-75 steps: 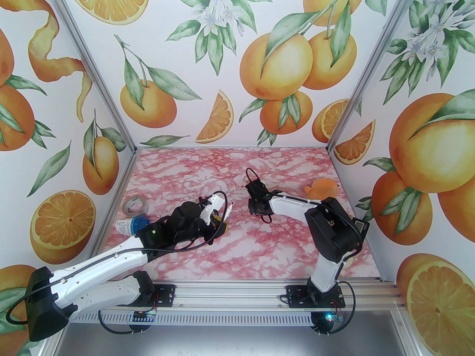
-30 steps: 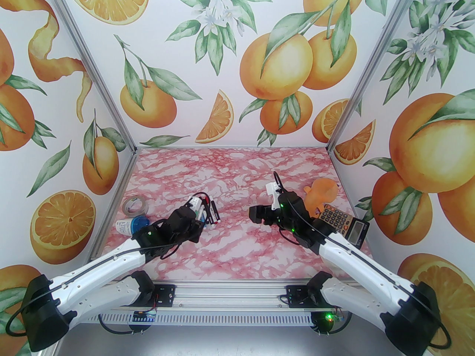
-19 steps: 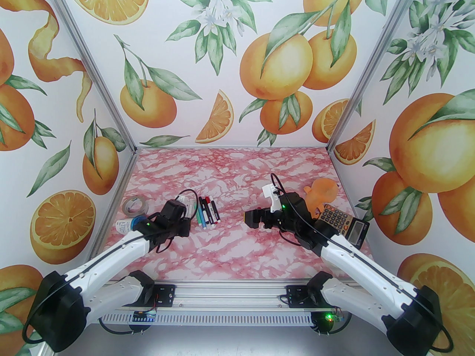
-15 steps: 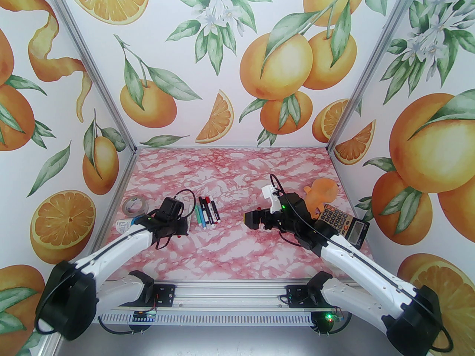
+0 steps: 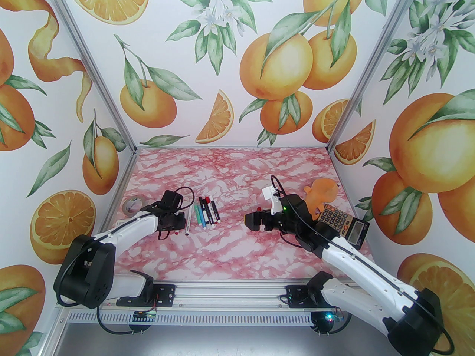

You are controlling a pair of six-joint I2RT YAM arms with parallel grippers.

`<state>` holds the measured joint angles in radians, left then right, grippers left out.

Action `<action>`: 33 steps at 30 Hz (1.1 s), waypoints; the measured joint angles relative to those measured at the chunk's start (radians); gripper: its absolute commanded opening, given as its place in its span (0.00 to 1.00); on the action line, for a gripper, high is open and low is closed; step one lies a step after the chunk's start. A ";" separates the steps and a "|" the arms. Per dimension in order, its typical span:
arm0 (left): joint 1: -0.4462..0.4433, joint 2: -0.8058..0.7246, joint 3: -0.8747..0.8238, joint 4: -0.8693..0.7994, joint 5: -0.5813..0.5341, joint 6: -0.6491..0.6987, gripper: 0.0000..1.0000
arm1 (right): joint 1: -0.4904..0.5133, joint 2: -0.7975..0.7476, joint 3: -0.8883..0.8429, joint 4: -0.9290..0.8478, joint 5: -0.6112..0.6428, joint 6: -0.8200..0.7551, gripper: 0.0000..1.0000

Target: Open the pen caps

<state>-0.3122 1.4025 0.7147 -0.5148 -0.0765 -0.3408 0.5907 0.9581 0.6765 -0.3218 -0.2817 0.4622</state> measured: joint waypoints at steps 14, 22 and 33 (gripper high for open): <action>0.040 0.147 0.161 -0.099 -0.063 0.072 0.00 | 0.000 -0.012 -0.030 0.003 0.000 0.001 1.00; 0.045 0.203 0.181 -0.123 -0.076 0.090 0.01 | 0.000 -0.024 -0.048 0.004 0.001 0.004 1.00; 0.050 0.249 0.193 -0.149 -0.080 0.089 0.13 | 0.000 -0.022 -0.050 0.005 0.002 0.009 1.00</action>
<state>-0.2623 1.6520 0.9077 -0.6636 -0.1562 -0.2523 0.5907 0.9360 0.6262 -0.3172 -0.2802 0.4709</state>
